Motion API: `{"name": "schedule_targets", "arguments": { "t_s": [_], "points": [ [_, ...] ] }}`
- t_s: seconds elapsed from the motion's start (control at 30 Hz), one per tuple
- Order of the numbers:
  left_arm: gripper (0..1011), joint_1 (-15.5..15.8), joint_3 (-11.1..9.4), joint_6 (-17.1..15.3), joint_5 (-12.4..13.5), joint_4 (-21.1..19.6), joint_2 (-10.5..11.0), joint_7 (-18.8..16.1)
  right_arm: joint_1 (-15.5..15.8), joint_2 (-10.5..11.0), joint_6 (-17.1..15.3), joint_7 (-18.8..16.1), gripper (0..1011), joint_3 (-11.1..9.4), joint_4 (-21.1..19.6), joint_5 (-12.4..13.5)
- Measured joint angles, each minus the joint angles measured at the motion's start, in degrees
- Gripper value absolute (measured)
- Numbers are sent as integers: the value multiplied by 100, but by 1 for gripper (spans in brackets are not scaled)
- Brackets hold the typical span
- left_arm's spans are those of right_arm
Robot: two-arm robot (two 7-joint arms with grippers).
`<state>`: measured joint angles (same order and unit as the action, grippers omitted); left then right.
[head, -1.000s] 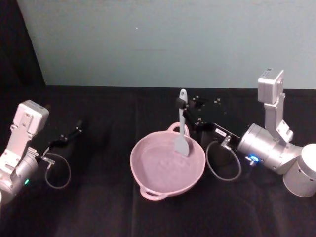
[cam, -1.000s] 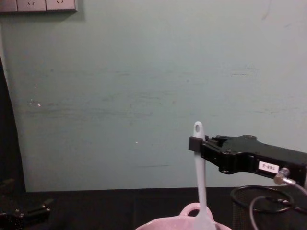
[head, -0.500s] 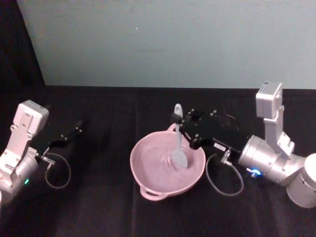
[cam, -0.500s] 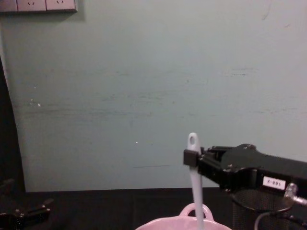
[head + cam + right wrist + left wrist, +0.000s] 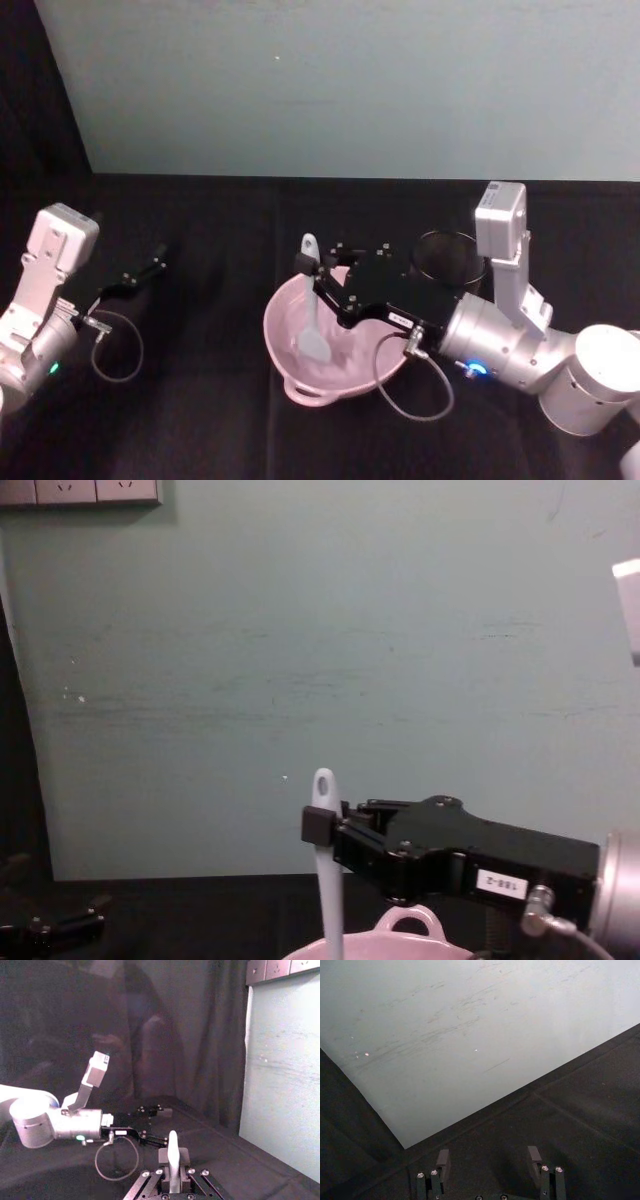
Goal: Use the one hand to pick up the spoon and stir the clear water in the bowl.
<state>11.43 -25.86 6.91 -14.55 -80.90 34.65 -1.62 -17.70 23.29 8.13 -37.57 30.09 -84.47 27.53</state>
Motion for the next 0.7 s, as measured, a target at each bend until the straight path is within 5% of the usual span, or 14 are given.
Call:
{"name": "schedule_targets", "arguments": {
  "t_s": [0.43, 0.7],
  "points": [
    [1005, 0, 0, 0, 0, 0, 0, 0, -403, -422, 29, 197, 113, -34, 781, 127],
    [1005, 0, 0, 0, 0, 0, 0, 0, -486, -406, 90, 407, 113, -252, 951, 47]
  ]
}}
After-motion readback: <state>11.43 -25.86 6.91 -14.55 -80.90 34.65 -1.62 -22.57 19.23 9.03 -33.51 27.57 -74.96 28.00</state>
